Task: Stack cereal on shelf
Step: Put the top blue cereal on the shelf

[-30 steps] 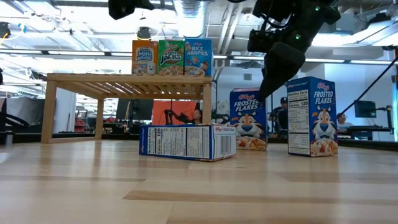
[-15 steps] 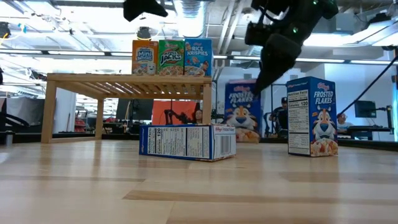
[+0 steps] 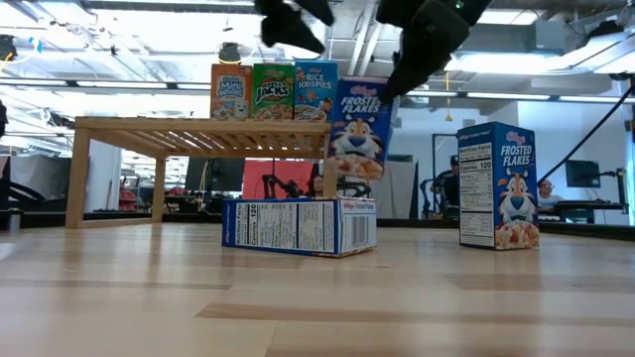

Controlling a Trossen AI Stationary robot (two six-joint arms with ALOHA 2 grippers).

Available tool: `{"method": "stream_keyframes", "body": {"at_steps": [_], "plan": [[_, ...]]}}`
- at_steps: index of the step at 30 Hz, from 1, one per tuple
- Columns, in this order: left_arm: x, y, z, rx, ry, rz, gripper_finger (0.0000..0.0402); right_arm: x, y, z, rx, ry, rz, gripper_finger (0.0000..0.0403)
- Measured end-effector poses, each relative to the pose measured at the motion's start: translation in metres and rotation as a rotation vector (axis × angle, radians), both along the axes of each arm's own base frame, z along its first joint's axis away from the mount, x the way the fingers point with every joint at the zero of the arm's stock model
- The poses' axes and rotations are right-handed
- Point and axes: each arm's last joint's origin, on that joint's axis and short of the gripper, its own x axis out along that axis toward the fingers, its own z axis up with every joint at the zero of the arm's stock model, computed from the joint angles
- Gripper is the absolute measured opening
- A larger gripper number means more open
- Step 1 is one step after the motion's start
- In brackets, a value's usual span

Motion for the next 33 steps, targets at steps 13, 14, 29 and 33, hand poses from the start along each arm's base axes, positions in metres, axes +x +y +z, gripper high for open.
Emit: {"method": "stream_keyframes", "body": {"at_steps": [13,14,29,33], "plan": [[0.078,0.005,-0.019,0.171,0.283,-0.145,0.0329,0.000,0.002,0.002,0.016,0.003,0.011,0.0176],[0.082,0.005,-0.022,0.166,0.304,-0.161,0.0329,0.000,0.002,0.001,0.016,0.007,0.011,0.0176],[0.087,0.015,-0.039,0.205,0.364,-0.210,0.0329,0.000,0.006,0.001,-0.058,0.025,0.101,0.0175],[0.086,0.017,-0.039,0.192,0.370,-0.251,0.0329,0.001,0.007,0.003,-0.087,0.012,0.136,0.0175]]}}
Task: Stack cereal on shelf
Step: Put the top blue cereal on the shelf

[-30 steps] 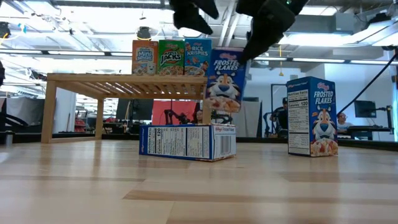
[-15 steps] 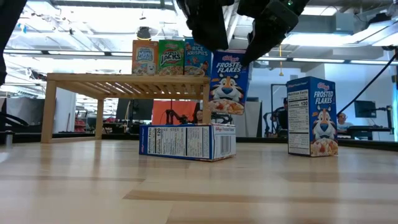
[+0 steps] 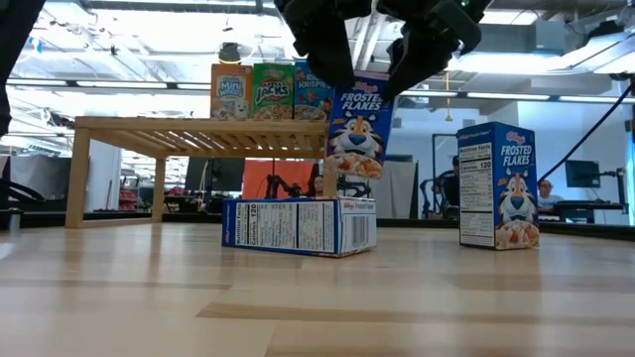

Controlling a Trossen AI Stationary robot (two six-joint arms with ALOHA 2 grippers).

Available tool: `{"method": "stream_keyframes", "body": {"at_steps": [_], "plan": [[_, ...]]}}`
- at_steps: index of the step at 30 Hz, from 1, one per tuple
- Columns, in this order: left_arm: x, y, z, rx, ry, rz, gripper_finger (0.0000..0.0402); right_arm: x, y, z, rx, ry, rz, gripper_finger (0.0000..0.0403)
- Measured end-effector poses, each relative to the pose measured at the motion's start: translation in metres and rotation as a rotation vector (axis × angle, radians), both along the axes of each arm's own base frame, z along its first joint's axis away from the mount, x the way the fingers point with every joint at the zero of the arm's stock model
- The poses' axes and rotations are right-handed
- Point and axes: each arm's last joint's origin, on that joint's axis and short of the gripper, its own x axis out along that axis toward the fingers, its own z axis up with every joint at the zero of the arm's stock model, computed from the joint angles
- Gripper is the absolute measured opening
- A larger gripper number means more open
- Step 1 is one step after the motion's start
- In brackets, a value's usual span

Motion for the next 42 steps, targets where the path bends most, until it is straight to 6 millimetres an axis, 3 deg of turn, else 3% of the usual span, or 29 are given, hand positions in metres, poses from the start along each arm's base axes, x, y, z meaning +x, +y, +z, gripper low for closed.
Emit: {"method": "stream_keyframes", "body": {"at_steps": [4,8,15,26,42], "plan": [[0.000,0.000,-0.001,0.027,0.011,-0.021,0.0329,0.001,0.001,0.001,-0.023,-0.002,0.028,0.0175],[-0.006,0.000,-0.011,0.038,0.128,-0.064,0.0329,-0.001,0.002,0.004,-0.052,-0.013,0.055,0.0175],[0.003,0.001,-0.004,0.012,0.007,0.000,0.0329,0.000,0.002,0.010,-0.051,-0.068,0.053,0.0175],[0.005,-0.005,-0.003,-0.003,-0.017,0.005,0.0325,0.000,0.004,0.010,-0.036,-0.068,0.047,0.0175],[0.006,-0.006,-0.002,-0.010,-0.032,0.037,0.0206,0.000,0.004,0.009,-0.041,-0.066,0.048,0.0175]]}}
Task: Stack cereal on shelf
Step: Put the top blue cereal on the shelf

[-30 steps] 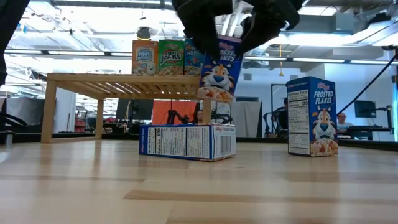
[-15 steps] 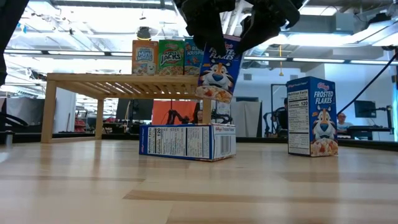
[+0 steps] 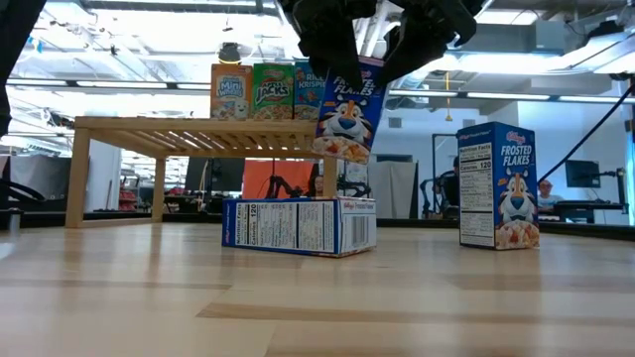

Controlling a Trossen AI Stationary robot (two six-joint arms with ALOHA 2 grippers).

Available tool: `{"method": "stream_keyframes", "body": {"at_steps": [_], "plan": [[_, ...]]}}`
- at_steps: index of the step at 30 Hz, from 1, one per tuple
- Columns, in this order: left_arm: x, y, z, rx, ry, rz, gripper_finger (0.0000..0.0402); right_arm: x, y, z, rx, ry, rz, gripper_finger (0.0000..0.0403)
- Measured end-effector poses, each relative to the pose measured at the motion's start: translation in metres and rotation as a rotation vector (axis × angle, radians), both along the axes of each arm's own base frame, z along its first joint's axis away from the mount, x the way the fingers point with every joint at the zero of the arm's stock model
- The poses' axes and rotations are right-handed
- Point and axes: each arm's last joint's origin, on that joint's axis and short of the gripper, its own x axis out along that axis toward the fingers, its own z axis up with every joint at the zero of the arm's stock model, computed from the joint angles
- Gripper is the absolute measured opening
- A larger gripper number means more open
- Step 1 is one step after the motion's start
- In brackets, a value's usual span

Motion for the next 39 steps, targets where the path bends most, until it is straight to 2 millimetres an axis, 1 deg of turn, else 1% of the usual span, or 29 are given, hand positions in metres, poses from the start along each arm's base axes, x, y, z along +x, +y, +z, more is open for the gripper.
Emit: {"method": "stream_keyframes", "body": {"at_steps": [8,19,22,25,28,31,35,39], "plan": [[0.000,0.000,0.000,0.006,-0.001,-0.006,0.0180,0.000,0.000,0.000,0.002,0.000,-0.002,0.0183],[0.000,0.000,0.000,0.010,-0.002,-0.005,0.0153,-0.001,0.000,0.001,0.021,-0.006,-0.019,0.0242],[0.001,0.000,0.001,0.014,-0.013,0.019,0.0151,-0.007,0.000,0.008,0.022,-0.023,-0.018,0.0246],[-0.001,0.000,0.007,0.014,0.001,0.037,0.0151,-0.021,-0.004,0.022,0.021,-0.054,-0.029,0.0246],[-0.003,0.000,0.022,0.002,-0.009,0.044,0.0151,-0.040,-0.010,0.036,0.020,-0.077,-0.053,0.0246],[-0.010,-0.001,0.046,-0.029,0.000,0.025,0.0151,-0.061,-0.015,0.050,0.034,-0.104,-0.092,0.0246],[-0.027,-0.003,0.080,-0.040,0.045,0.019,0.0151,-0.085,-0.020,0.065,0.063,-0.153,-0.142,0.0245],[-0.046,-0.002,0.118,-0.072,0.004,0.063,0.0151,-0.103,-0.024,0.074,0.085,-0.197,-0.185,0.0245]]}}
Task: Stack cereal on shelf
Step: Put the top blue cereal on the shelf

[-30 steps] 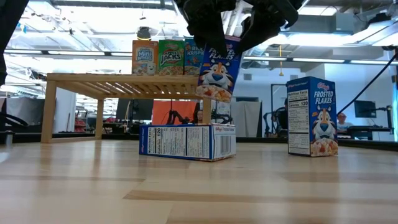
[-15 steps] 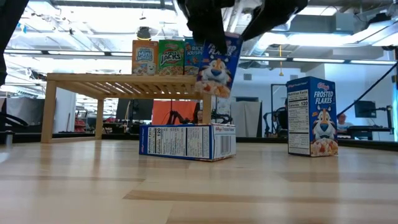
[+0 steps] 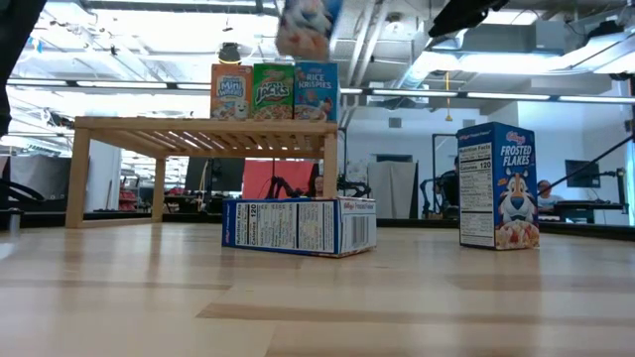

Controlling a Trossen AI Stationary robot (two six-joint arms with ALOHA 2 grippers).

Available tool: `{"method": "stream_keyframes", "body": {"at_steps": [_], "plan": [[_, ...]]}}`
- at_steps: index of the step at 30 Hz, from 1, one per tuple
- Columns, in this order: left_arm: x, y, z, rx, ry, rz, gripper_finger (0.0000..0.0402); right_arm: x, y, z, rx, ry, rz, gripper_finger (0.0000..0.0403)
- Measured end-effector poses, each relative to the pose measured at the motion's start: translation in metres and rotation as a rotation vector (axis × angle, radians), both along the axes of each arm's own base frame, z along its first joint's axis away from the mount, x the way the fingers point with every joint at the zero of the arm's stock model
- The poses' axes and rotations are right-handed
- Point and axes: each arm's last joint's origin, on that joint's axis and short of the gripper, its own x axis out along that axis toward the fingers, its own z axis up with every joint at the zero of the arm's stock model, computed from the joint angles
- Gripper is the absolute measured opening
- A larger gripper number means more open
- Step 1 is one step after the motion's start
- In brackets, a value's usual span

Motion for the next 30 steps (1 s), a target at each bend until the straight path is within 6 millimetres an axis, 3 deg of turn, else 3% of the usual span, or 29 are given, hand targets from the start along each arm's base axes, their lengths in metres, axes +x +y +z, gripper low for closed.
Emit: {"method": "stream_keyframes", "body": {"at_steps": [2,7,15,21,30], "plan": [[-0.013,0.000,0.018,-0.001,-0.015,0.018,0.0151,-0.005,-0.002,0.002,0.010,-0.013,-0.017,0.0245],[-0.054,0.004,0.043,0.109,-0.058,0.162,0.0151,-0.006,-0.006,0.003,0.016,-0.019,-0.043,0.0245],[-0.134,0.021,0.087,0.314,-0.196,0.512,0.0151,0.012,-0.012,-0.008,0.015,0.031,-0.057,0.0245],[-0.173,0.042,0.093,0.488,-0.091,0.682,0.0151,0.031,-0.017,-0.020,0.021,0.068,-0.065,0.0244],[-0.217,0.072,0.097,0.417,-0.025,0.756,0.0151,0.037,-0.020,-0.020,-0.001,0.051,-0.058,0.0244]]}}
